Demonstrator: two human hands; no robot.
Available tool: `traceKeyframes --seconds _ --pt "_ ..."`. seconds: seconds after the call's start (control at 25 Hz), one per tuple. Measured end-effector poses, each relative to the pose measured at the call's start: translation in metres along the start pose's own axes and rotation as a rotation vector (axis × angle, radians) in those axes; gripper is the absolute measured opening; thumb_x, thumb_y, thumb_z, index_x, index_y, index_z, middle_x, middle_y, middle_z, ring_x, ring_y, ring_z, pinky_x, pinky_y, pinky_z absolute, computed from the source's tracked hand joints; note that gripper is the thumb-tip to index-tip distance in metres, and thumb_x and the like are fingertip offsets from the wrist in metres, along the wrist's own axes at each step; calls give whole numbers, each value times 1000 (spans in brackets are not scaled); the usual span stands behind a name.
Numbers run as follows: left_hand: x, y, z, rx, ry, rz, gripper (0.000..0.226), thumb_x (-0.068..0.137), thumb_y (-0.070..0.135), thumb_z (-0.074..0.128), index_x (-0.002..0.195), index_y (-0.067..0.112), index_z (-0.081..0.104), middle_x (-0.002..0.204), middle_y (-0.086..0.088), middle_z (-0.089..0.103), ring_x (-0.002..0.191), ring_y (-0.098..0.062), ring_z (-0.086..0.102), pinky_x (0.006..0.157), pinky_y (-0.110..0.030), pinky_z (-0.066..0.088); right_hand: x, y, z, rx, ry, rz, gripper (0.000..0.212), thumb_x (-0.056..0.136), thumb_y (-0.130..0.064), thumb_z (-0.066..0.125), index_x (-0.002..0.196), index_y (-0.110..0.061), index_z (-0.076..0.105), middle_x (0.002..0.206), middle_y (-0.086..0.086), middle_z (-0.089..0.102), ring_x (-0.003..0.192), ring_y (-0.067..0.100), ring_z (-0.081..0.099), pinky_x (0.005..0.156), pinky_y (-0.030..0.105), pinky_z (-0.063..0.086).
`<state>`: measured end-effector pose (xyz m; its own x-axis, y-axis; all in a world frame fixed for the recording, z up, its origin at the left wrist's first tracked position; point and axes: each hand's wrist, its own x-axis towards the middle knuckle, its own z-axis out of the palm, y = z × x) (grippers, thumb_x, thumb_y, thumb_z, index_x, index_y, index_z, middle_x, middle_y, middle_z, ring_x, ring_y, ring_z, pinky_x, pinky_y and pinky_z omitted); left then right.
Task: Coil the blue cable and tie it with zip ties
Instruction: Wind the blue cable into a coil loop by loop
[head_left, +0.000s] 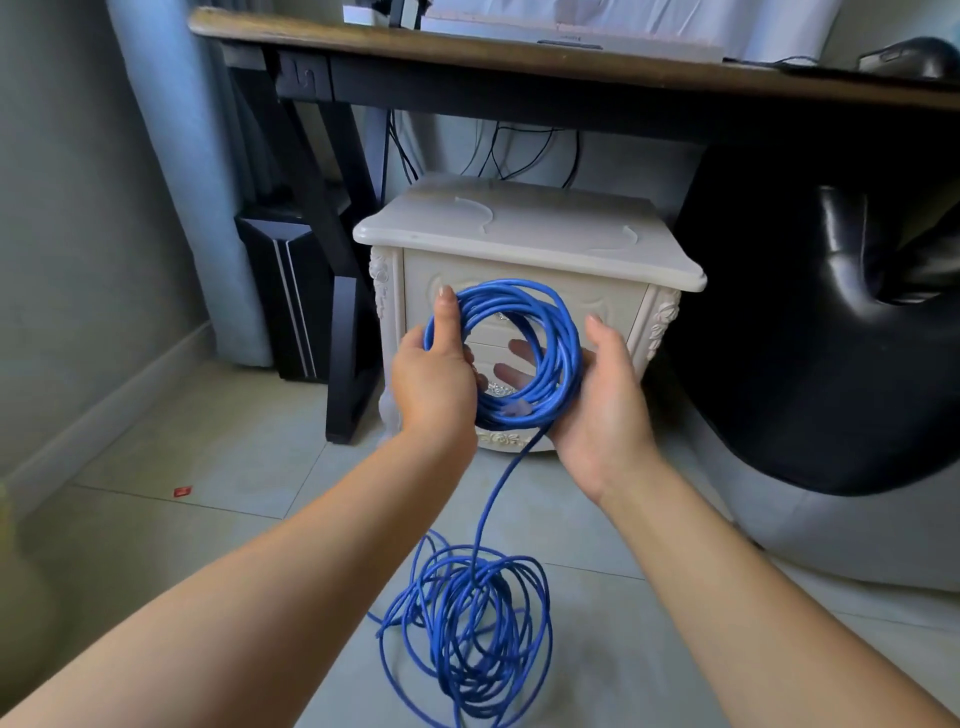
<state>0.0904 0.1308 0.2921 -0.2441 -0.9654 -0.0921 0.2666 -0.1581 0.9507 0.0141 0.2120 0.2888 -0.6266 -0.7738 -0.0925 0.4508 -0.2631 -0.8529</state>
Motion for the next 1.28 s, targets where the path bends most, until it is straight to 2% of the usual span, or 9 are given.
traceKeyframes --seconds 0.12,0.28,0.4,0.48,0.72,0.88,1.0,1.12,1.28 --pt "-7 -4 2 14 -81 15 44 96 56 48 83 14 53 56 4 44 46 -10 42 45 -20 38 1 5 1 -159 108 -66 31 88 -16 69 112 -9 52 74 6 63 64 21 64 59 38 56" --pt "-5 -4 -6 123 -299 -97 49 95 58 47 88 12 63 61 1 62 55 -13 61 57 -25 51 7 -4 -15 -446 198 -154 7 92 -14 64 89 -15 57 45 0 47 41 17 50 63 40 53" --pt "7 5 -20 215 -497 -137 46 91 55 55 97 13 71 83 -6 76 80 -19 74 82 -40 60 10 -15 -28 -756 118 -245 5 91 -12 63 92 -16 60 47 -2 47 41 14 46 61 42 59" --pt "11 8 -24 366 -661 -21 43 87 55 60 105 17 70 98 -8 76 89 -19 73 85 -42 59 7 -19 -31 -1017 -16 -242 10 91 -12 64 98 -18 60 57 -5 54 43 9 51 60 39 59" --pt "9 -1 -16 934 -815 276 42 82 55 68 98 16 64 75 3 70 62 -2 64 60 -13 48 7 -12 -32 -1466 -102 -307 35 86 -22 61 109 -36 39 89 -2 65 76 19 61 68 36 51" --pt "10 1 -12 889 -761 383 36 86 46 69 88 10 62 67 -5 60 60 -14 56 56 -24 45 5 -21 -36 -1302 -111 -300 51 75 -28 69 118 -38 42 99 -3 67 80 17 61 71 29 48" --pt "9 6 -14 771 -711 410 33 86 42 69 93 9 65 73 -14 61 58 -10 54 56 -26 51 1 -33 -44 -1029 -224 -65 37 77 -42 76 110 -29 63 98 4 74 87 20 72 78 33 57" --pt "13 9 -17 642 -560 392 29 88 40 66 91 11 64 63 -1 52 53 -8 51 50 -13 44 -3 -38 -53 -872 -229 162 69 67 -73 60 113 -22 66 102 10 75 86 32 73 72 34 56" --pt "29 12 -20 268 -283 242 35 91 46 63 80 13 57 56 2 46 45 -8 48 60 -33 44 -5 -31 -52 -775 -282 200 97 54 -89 56 126 -24 56 109 8 74 75 28 68 55 28 51"
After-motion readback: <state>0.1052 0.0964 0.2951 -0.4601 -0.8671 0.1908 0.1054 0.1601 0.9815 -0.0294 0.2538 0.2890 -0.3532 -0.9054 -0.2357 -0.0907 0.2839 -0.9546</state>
